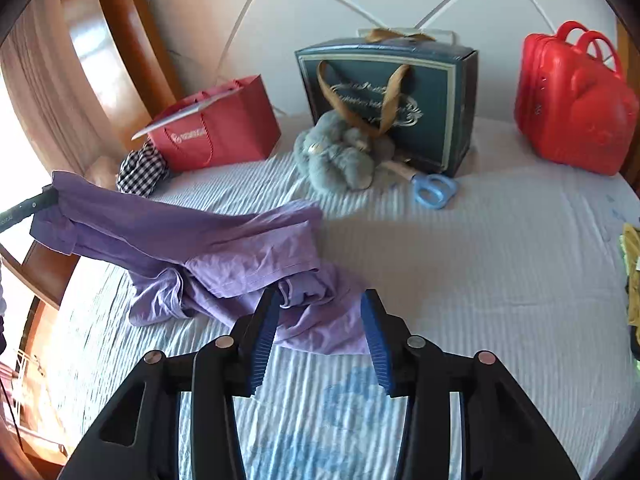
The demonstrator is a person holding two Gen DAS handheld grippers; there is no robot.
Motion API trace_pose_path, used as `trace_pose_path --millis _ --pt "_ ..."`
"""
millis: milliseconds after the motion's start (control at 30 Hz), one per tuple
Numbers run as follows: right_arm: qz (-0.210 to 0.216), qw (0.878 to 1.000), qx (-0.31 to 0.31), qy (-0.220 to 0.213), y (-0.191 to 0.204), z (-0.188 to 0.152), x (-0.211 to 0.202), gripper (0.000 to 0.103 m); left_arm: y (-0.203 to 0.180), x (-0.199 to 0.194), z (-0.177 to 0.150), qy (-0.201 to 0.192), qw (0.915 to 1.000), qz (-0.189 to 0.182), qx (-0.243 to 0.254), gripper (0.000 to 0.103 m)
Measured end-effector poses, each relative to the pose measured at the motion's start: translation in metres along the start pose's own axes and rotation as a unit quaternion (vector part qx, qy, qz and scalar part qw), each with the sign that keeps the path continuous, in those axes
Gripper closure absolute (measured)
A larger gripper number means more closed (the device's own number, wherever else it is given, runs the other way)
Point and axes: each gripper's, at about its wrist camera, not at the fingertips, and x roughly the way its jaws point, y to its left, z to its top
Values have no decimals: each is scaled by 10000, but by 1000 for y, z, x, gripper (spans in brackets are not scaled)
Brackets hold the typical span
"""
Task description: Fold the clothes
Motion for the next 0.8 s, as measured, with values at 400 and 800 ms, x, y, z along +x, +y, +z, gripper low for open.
trace_pose_path --millis 400,800 --pt "-172 9978 -176 623 19 50 86 31 39 43 -34 546 9980 40 -311 97" --pt "-271 9957 -746 -479 55 120 49 102 71 14 17 -200 9982 253 -511 97"
